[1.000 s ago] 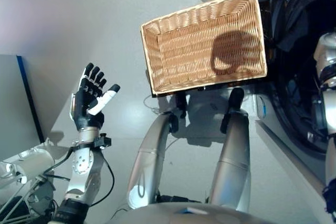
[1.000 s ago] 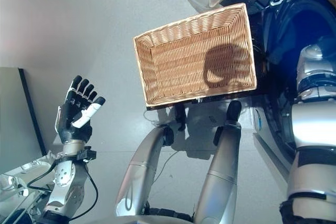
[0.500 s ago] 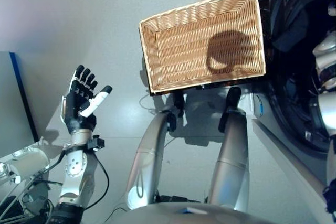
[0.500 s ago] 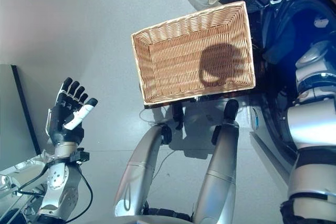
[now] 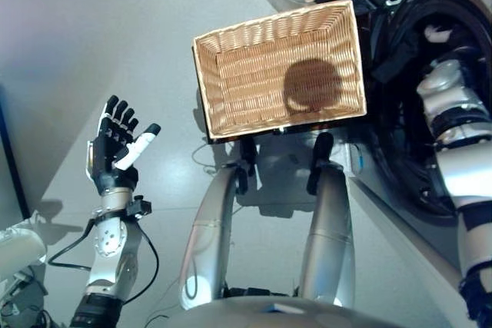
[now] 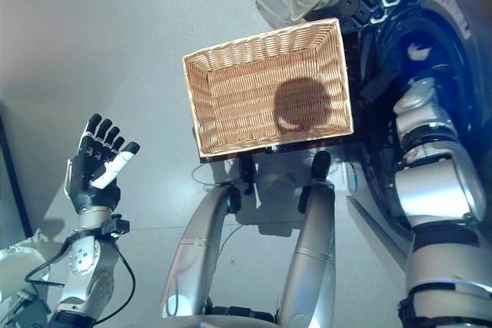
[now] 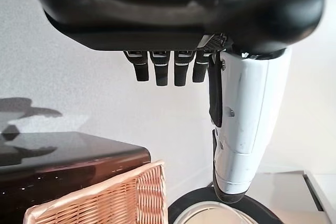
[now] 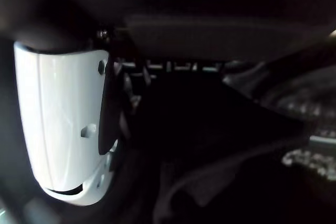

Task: Pick up the clothes and place them into the washing machine

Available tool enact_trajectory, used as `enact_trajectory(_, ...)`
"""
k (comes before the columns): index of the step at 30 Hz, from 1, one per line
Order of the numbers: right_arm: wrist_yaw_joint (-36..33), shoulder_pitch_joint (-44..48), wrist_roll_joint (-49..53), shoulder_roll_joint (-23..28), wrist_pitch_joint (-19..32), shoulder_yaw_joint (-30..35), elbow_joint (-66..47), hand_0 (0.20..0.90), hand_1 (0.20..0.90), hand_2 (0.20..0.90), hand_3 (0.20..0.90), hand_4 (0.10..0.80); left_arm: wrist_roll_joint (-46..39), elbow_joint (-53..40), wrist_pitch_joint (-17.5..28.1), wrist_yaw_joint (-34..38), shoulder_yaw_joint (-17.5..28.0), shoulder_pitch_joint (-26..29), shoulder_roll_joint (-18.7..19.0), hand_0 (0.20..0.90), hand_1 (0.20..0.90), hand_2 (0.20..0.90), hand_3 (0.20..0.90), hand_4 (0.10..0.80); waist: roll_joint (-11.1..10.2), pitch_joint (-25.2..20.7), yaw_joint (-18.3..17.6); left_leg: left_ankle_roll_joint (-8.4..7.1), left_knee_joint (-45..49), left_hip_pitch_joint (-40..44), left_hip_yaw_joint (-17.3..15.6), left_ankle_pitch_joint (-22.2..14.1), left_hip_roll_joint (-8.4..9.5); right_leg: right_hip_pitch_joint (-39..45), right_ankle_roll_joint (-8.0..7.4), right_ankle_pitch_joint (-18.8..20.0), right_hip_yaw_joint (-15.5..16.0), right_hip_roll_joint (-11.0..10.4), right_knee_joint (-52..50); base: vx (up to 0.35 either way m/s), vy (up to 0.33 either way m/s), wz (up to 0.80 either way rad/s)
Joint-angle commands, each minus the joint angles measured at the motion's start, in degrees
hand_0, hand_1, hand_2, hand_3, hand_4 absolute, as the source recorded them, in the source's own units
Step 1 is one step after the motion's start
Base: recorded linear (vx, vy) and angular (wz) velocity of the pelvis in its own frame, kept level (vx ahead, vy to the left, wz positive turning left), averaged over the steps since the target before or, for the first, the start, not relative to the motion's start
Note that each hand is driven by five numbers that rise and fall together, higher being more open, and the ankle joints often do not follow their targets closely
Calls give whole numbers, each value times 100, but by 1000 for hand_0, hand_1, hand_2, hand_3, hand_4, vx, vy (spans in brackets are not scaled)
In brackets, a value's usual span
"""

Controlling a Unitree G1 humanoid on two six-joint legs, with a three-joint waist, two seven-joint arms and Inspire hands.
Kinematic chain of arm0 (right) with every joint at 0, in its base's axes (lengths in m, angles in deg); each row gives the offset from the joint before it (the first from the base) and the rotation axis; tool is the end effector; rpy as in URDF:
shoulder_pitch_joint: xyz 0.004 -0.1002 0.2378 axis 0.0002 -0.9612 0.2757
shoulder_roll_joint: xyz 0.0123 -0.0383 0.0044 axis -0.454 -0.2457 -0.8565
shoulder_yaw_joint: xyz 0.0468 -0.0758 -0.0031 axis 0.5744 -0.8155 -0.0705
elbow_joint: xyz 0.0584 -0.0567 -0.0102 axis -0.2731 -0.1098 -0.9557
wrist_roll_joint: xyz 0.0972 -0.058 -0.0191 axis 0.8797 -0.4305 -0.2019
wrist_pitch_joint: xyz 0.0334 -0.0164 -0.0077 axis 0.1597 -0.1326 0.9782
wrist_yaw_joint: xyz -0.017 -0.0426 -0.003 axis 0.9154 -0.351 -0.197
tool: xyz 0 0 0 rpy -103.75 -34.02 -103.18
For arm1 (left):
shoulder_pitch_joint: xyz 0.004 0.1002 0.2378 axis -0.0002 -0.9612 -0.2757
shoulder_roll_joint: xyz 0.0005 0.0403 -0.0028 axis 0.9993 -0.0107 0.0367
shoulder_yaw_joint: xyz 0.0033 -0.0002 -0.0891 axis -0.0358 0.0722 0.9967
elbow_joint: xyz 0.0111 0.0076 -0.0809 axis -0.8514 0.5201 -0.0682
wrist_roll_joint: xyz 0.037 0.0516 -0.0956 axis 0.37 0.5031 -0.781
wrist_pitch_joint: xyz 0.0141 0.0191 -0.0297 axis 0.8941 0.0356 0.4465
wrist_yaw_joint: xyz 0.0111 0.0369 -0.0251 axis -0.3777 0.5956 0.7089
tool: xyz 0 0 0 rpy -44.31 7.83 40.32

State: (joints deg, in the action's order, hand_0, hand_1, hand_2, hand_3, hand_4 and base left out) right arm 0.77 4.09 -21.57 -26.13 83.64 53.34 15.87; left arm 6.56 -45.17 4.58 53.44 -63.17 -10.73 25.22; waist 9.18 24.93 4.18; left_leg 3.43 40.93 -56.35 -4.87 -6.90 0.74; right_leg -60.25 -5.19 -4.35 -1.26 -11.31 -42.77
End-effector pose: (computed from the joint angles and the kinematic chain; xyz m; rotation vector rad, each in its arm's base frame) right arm 0.3474 -0.2932 0.1967 -0.9382 -0.0566 -0.9172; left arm 0.1832 0.2160 0.0461 -0.2240 -0.2277 0.3123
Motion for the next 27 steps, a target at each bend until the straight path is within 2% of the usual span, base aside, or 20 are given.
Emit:
enact_trajectory(1, -174, -374, -230, -370, 668, -114, -915, 900, 900, 900, 900, 800, 30, -98, 535, 223, 603, -37, 213, 900, 900, 900, 900, 800, -28, -334, 380, -490, -398, -40, 325, 212, -4, 273, 384, -639, 466, 165, -362, -25, -10, 5)
enact_trajectory(10, -87, -2007, -670, -1012, 762, 464, -2376, 900, 900, 900, 900, 800, 111, 139, 596, 290, 775, 20, 51, 900, 900, 900, 900, 800, -165, -282, 311, -448, -190, -82, 411, 166, 31, 340, 412, -744, 560, 137, -522, -11, 0, 5)
enact_trajectory(16, 117, -2829, -975, -1475, 841, 426, -2786, 900, 900, 900, 900, 800, 209, 237, 608, 336, 846, 66, -43, 900, 900, 900, 900, 800, -248, -299, 324, -417, -103, -46, 447, 129, 54, 438, 412, -779, 614, 115, -555, -3, 2, 2)
enact_trajectory(27, 468, -3359, -1080, -1800, 1015, 140, -3238, 900, 900, 900, 900, 800, 338, 337, 599, 398, 914, 107, -106, 900, 900, 900, 900, 800, -356, -379, 364, -408, -142, 47, 504, 155, 61, 577, 415, -815, 691, 100, -511, 0, -3, 0)
